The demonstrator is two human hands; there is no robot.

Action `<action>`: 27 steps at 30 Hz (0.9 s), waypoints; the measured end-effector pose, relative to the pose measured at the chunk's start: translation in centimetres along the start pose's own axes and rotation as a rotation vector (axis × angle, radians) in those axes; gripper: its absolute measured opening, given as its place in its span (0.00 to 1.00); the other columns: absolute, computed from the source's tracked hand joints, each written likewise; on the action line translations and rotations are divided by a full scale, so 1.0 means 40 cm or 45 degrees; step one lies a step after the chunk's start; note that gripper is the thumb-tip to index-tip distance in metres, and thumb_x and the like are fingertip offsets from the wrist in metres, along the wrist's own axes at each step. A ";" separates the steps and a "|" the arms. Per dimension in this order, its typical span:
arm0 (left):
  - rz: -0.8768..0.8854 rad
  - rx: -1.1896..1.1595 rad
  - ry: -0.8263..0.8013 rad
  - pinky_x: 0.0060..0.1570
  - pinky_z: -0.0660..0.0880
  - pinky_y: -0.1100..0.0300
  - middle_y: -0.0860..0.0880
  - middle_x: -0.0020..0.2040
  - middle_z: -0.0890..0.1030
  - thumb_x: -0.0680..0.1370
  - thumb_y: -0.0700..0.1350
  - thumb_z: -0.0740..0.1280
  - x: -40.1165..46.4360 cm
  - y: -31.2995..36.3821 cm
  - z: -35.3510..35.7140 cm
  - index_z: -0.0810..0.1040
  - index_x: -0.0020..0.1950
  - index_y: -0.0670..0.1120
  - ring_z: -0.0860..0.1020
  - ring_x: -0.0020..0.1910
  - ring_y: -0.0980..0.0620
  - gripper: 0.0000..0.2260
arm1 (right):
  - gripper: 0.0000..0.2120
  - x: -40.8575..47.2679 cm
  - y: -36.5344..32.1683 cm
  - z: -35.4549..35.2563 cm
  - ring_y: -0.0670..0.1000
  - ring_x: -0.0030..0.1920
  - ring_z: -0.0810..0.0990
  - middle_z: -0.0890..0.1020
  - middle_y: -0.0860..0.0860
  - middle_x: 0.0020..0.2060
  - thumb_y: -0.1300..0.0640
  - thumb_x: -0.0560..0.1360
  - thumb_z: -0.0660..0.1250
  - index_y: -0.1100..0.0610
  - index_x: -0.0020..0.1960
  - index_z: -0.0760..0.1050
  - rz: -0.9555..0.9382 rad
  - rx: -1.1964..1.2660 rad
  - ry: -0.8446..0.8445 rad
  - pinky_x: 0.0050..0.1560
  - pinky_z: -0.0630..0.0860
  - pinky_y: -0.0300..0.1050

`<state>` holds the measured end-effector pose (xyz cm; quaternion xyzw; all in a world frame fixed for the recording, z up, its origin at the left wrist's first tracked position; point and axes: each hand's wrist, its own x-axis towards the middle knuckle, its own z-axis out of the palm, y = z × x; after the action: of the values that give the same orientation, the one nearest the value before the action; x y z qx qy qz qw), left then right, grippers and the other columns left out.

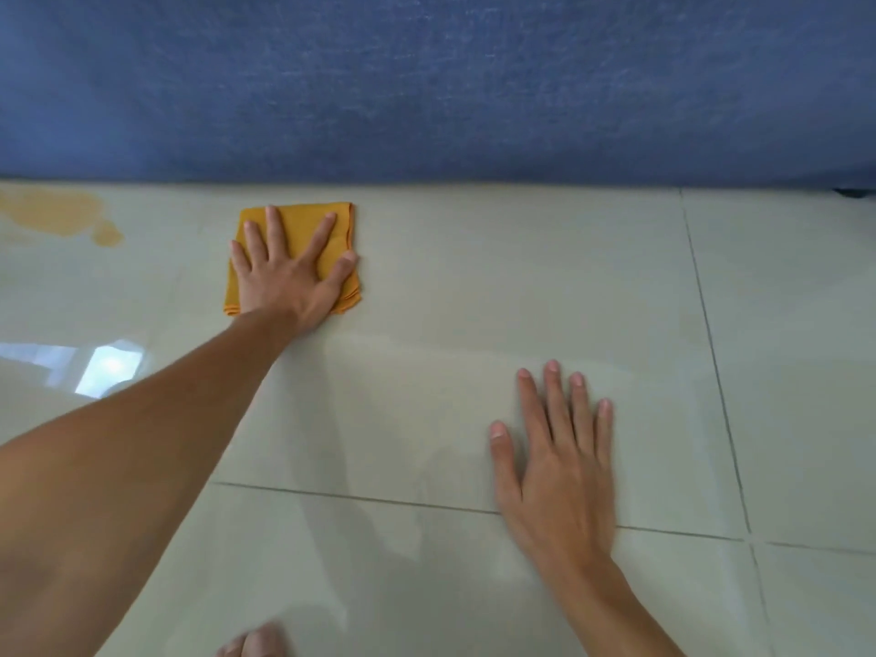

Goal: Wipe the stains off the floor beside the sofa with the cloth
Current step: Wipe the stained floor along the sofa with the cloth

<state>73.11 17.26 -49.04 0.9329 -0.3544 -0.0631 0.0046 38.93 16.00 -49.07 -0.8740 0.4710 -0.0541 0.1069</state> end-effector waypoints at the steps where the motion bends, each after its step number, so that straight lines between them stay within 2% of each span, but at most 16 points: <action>1: 0.030 -0.003 -0.004 0.76 0.43 0.37 0.42 0.82 0.44 0.73 0.75 0.40 0.002 0.048 0.003 0.46 0.77 0.69 0.44 0.79 0.35 0.32 | 0.29 0.000 0.002 0.000 0.55 0.79 0.51 0.57 0.52 0.79 0.42 0.80 0.50 0.52 0.78 0.58 -0.003 0.031 0.008 0.77 0.50 0.60; 5: 0.145 -0.002 -0.020 0.76 0.42 0.37 0.42 0.82 0.43 0.73 0.74 0.39 -0.017 0.236 0.012 0.44 0.77 0.69 0.43 0.79 0.35 0.32 | 0.28 -0.004 0.021 -0.008 0.54 0.79 0.54 0.60 0.53 0.78 0.44 0.80 0.53 0.54 0.77 0.62 -0.013 0.256 0.125 0.77 0.53 0.60; 8: 0.247 0.006 -0.035 0.76 0.42 0.36 0.42 0.82 0.42 0.74 0.74 0.38 -0.043 0.375 0.019 0.43 0.77 0.68 0.42 0.79 0.35 0.32 | 0.27 -0.001 0.098 -0.030 0.54 0.79 0.56 0.63 0.52 0.77 0.45 0.80 0.54 0.54 0.76 0.63 0.034 0.276 0.210 0.77 0.53 0.60; 14: 0.447 0.022 -0.048 0.75 0.42 0.35 0.42 0.81 0.42 0.74 0.74 0.37 -0.103 0.677 0.036 0.43 0.78 0.67 0.42 0.79 0.34 0.33 | 0.29 -0.006 0.463 -0.117 0.58 0.77 0.59 0.65 0.54 0.76 0.43 0.79 0.50 0.56 0.75 0.66 0.429 0.047 0.252 0.77 0.51 0.61; 18: 0.576 0.018 -0.053 0.75 0.41 0.35 0.41 0.81 0.42 0.73 0.74 0.38 -0.149 0.882 0.055 0.43 0.78 0.68 0.42 0.79 0.34 0.33 | 0.31 -0.058 0.670 -0.161 0.59 0.77 0.59 0.64 0.55 0.76 0.42 0.79 0.47 0.56 0.76 0.64 0.635 -0.077 0.216 0.76 0.51 0.64; 24: 0.854 0.051 -0.088 0.74 0.40 0.34 0.41 0.81 0.40 0.74 0.73 0.39 -0.283 1.148 0.085 0.44 0.78 0.67 0.41 0.79 0.33 0.32 | 0.27 -0.061 0.687 -0.156 0.58 0.77 0.60 0.67 0.54 0.75 0.45 0.79 0.48 0.54 0.75 0.66 0.616 -0.047 0.293 0.76 0.52 0.62; 27: 0.978 0.054 -0.096 0.74 0.40 0.34 0.41 0.81 0.40 0.74 0.72 0.39 -0.367 1.165 0.097 0.44 0.77 0.68 0.40 0.79 0.34 0.31 | 0.25 -0.062 0.706 -0.159 0.55 0.75 0.64 0.70 0.55 0.73 0.49 0.80 0.50 0.57 0.73 0.69 0.644 0.229 0.468 0.77 0.53 0.60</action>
<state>30.97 -7.75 -48.71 0.7292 -0.6791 -0.0836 -0.0043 13.40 2.12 -49.57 -0.6919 0.6780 -0.2240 0.1069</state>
